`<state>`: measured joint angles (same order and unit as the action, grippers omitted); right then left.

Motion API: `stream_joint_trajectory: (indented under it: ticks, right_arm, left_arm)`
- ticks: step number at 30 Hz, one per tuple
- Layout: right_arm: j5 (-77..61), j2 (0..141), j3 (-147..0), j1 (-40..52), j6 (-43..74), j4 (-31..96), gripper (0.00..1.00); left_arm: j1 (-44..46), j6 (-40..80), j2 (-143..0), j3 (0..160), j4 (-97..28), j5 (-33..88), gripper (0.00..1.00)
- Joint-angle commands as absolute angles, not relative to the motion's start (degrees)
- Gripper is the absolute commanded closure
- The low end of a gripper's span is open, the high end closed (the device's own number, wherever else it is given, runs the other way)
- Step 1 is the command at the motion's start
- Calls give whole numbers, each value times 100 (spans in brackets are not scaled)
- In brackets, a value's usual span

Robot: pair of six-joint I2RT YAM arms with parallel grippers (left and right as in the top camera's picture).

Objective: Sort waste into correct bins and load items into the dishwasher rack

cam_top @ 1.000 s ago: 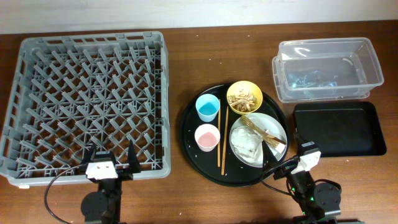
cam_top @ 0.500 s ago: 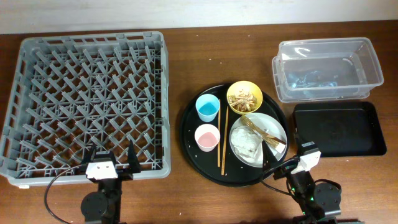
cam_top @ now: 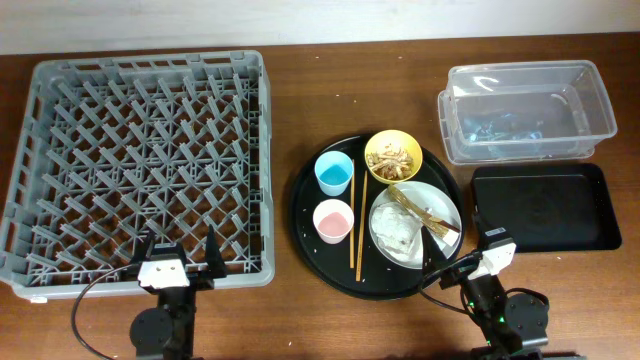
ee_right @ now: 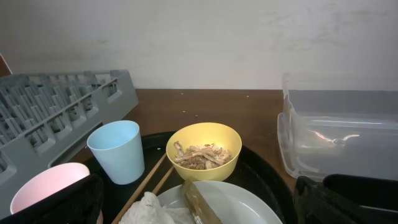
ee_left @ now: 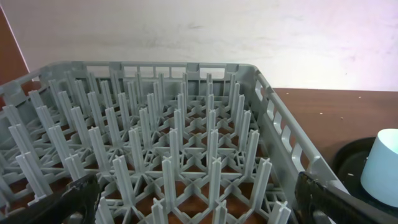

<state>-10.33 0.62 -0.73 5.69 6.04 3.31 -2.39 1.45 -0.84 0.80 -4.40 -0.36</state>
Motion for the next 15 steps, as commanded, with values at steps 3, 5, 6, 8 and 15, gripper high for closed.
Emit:
stream_joint_trajectory:
  ticks: [3,5,6,8,15]
  right_arm:
    - [-1205,21,-67,598,650,43,2]
    - [-1293,23,-217,598,650,67,2]
    - [-1330,40,-305,598,648,75,2]
    - [-1330,113,-593,598,648,266,2]
    - [-1402,952,-1852,598,314,827,2]
  left_arm:
    - [-279,58,-36,104,45,392,1]
    - [-279,58,-40,242,40,434,1]
    - [-279,58,-40,303,40,464,1]
    - [-279,58,-71,458,40,499,1]
    - [-279,56,-1087,1518,34,499,1]
